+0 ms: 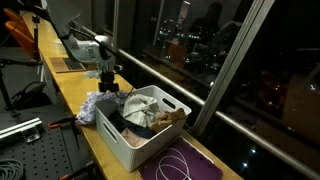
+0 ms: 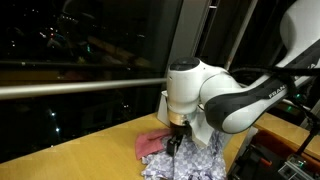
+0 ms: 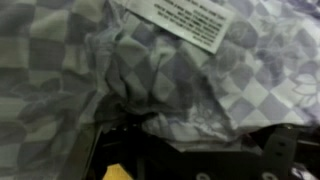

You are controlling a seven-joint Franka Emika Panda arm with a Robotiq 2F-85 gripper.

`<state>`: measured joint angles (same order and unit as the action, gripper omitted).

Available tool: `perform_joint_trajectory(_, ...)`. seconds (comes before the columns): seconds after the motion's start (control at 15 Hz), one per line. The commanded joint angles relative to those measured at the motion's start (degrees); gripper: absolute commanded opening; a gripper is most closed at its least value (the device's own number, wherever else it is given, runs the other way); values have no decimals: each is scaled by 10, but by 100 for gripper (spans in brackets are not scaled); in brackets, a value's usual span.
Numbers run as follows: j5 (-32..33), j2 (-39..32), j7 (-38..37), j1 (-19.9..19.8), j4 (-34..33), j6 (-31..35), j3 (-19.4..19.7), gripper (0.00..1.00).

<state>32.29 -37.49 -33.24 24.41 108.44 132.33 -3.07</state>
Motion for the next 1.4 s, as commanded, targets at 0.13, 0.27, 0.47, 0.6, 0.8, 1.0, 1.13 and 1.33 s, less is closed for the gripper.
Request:
perform_joint_trajectory(0.13, -22, -67, -4, 8, -5, 64, 17, 100)
perform_joint_trajectory(0.27, -32, -76, -7, 10, 2, 88, 17, 97)
perform_joint_trajectory(0.47, -56, -63, -6, 10, 17, 109, 14, 69)
perform_joint_trajectory(0.6, -71, -50, -8, 15, 28, 122, 12, 53)
perform_joint_trajectory(0.8, -97, -30, -10, 21, 48, 145, 8, 32)
perform_joint_trajectory(1.0, -121, -2, -14, 33, 77, 169, 9, 8)
perform_joint_trajectory(1.13, -128, 22, -24, 44, 102, 184, 11, 1)
perform_joint_trajectory(1.33, -130, 65, -47, 61, 143, 202, 16, 2)
